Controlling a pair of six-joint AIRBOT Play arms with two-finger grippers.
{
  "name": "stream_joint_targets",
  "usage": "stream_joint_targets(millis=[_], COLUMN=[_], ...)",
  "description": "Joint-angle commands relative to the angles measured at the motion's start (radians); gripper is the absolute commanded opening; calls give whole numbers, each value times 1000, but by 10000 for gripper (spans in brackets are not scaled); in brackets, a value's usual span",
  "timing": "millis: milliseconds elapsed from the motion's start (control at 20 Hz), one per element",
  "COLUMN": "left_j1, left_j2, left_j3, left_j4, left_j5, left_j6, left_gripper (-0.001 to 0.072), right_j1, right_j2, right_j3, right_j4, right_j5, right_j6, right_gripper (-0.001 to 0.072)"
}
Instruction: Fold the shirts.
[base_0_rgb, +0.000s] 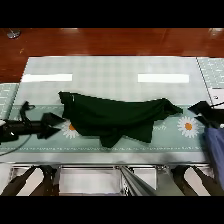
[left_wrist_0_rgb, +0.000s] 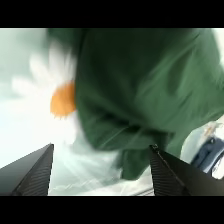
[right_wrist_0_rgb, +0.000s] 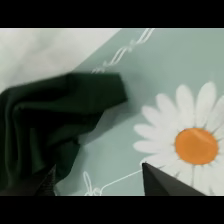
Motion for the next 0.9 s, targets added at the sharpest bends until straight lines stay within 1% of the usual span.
stream_joint_targets(millis=[0, 50, 100, 200, 350, 450, 500, 550, 650, 700, 750, 800, 850], left_j1=[-102, -150, -196, -296, -467, -568, -608, -638, -671, -670, -668, -668, -668], left_j2=[18, 17, 14, 8, -14, -53, -74, -87, -95, -94, -93, -93, -93], left_j3=[-144, -151, -152, -152, -152, -151, -150, -147, -147, -146, -146, -140, -131], left_j4=[-48, -55, -77, -150, -268, -341, -369, -381, -384, -384, -384, -383, -383], left_j5=[119, 156, 165, 206, 390, 479, 513, 536, 580, 587, 586, 576, 556], left_j6=[-33, -49, -56, -36, -37, -37, -34, -12, -3, -3, 5, 34, 73], left_gripper=[703, 703, 703, 703, 702, 703, 702, 702, 698, 599, 246, 31, 24], right_j1=[37, 52, 64, 72, 72, 72, 72, 72, 70, 68, 68, 68, 68], right_j2=[48, 48, 48, 48, 48, 48, 48, 48, 48, 47, 44, 35, 21], right_j3=[-108, -111, -111, -111, -111, -111, -111, -111, -110, -110, -110, -110, -110], right_j4=[91, 88, 90, 92, 91, 91, 91, 91, 92, 91, 89, 87, 79], right_j5=[-36, -39, -41, -42, -39, -26, -18, -15, -23, -24, -20, -11, -10], right_j6=[-71, -70, -70, -70, -70, -69, -69, -69, -60, -60, -62, -64, -63], right_gripper=[620, 620, 620, 620, 620, 620, 620, 620, 620, 620, 620, 620, 620])
